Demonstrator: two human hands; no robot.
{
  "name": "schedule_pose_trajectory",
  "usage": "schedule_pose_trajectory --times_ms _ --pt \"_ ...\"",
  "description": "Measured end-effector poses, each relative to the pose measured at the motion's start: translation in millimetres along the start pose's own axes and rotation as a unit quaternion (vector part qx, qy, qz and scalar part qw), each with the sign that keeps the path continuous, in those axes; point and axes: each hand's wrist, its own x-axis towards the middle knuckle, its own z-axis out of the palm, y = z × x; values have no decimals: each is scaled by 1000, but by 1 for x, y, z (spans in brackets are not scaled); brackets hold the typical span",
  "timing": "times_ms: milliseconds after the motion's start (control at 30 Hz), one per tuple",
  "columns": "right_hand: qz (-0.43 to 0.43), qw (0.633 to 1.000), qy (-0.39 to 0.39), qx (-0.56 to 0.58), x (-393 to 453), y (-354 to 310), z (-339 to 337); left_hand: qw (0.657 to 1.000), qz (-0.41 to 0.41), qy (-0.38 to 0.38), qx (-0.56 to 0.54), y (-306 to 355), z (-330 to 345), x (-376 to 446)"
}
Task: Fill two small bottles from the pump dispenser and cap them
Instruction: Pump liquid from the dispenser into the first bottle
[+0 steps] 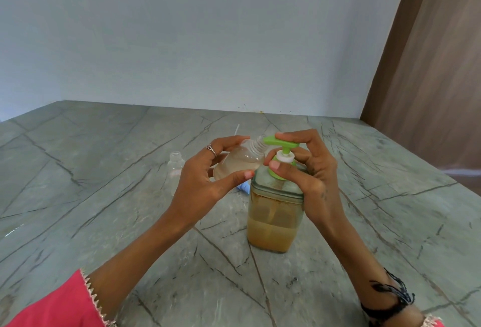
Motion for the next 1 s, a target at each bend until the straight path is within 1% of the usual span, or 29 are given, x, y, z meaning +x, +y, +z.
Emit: schedule_pose_trajectory --times_ms 167,300,400,467,533,633,700,767,1000 --pt "-14 1000 -12 -19 -3 5 0 1000 0 -1 8 0 0 1" --pt "-9 997 -23 -74 -3 5 -3 1000 0 -1 10 0 0 1" --pt "33 994 -32 -97 -2 1 -6 1000 5 -1 13 1 0 1" --pt "69 994 -32 -79 0 -5 -7 1000 4 0 6 2 -1 1" --pt "129 990 -15 -53 3 -17 -6 1000 3 1 -1 3 -1 0" --pt "252 966 6 -64 8 -30 -4 1000 0 -1 0 5 -1 -1" --pt "300 952 17 -57 12 -38 0 1000 -1 -2 3 5 -1 0" --pt "323 944 22 -56 15 -40 3 1000 -1 -1 7 5 -1 0" --pt "330 940 79 27 19 -32 10 1000 0 1 4 6 -1 -1"
